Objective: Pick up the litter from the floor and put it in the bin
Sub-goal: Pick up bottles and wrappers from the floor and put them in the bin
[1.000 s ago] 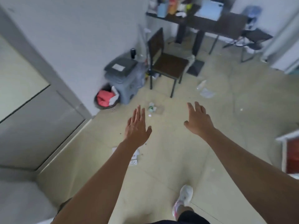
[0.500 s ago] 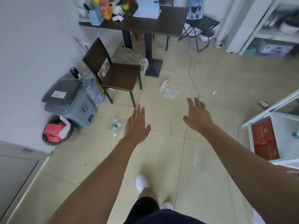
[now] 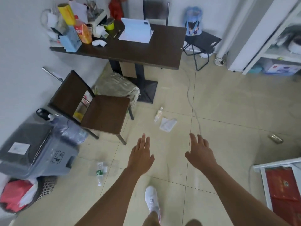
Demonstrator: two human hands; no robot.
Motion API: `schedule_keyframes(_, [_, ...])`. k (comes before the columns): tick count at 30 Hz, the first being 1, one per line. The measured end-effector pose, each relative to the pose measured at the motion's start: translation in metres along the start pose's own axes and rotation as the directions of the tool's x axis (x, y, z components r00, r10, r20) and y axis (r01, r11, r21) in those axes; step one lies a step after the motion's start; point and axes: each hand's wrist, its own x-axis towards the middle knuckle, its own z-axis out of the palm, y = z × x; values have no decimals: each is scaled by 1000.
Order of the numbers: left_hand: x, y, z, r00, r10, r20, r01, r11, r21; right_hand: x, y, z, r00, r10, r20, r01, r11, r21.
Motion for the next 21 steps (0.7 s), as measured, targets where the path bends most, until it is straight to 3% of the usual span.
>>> schedule_keyframes(5, [125,28,-42,999,35,7,-35,999,0,113,1,-48,999,38,31,-39,999,32])
schedule_keyframes(11, [302,52,-41,999,7,-32,-8,1000,-22,302,14,-57,994,22,110,-26,999,36])
schedule_keyframes(17, [465,17,51,984,-131,120,130,991,12,484,32,19,983,27,181,-39,997,64])
schedule_keyframes(21, [545,-21,136,958,-191,216,188,982,35,577,40,106,952,118,282,-170,972,164])
